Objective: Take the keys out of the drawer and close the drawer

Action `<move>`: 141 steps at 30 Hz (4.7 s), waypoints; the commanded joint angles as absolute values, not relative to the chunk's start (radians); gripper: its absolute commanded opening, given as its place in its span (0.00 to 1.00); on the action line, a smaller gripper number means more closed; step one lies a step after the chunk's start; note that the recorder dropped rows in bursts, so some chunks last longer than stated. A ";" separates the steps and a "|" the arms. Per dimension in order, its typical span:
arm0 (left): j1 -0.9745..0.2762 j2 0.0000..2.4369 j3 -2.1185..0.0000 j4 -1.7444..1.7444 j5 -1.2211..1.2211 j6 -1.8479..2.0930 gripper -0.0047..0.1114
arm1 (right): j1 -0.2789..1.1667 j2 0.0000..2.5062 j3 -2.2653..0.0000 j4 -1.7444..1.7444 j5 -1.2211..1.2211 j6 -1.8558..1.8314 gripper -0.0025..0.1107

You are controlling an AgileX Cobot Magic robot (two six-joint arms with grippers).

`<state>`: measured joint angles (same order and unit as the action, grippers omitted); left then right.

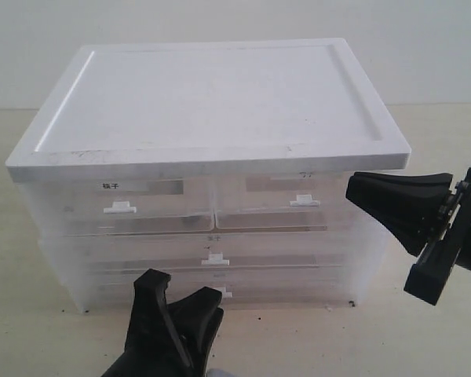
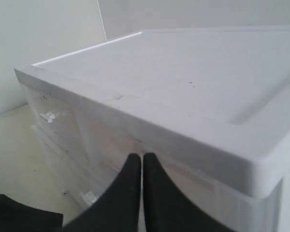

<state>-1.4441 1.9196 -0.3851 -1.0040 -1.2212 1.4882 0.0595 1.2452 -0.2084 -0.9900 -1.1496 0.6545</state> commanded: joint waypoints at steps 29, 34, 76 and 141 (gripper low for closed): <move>-1.187 1.908 -0.425 -0.833 -1.221 1.431 0.08 | 0.060 1.247 -0.212 -0.993 -1.155 0.652 0.02; -1.234 1.908 -0.425 -0.863 -1.221 1.469 0.08 | 0.060 1.247 -0.212 -0.993 -1.155 0.652 0.02; -1.120 1.967 -0.446 -0.619 -1.033 1.234 0.08 | 0.060 1.247 -0.212 -0.994 -1.153 0.656 0.02; -1.330 1.908 -0.473 -0.970 -1.144 1.594 0.08 | 0.060 1.247 -0.212 -0.998 -1.147 0.666 0.02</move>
<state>-1.2848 1.9123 -0.4745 -0.9270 -1.1804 1.5789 0.0595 1.2452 -0.2084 -0.9917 -1.1477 0.6641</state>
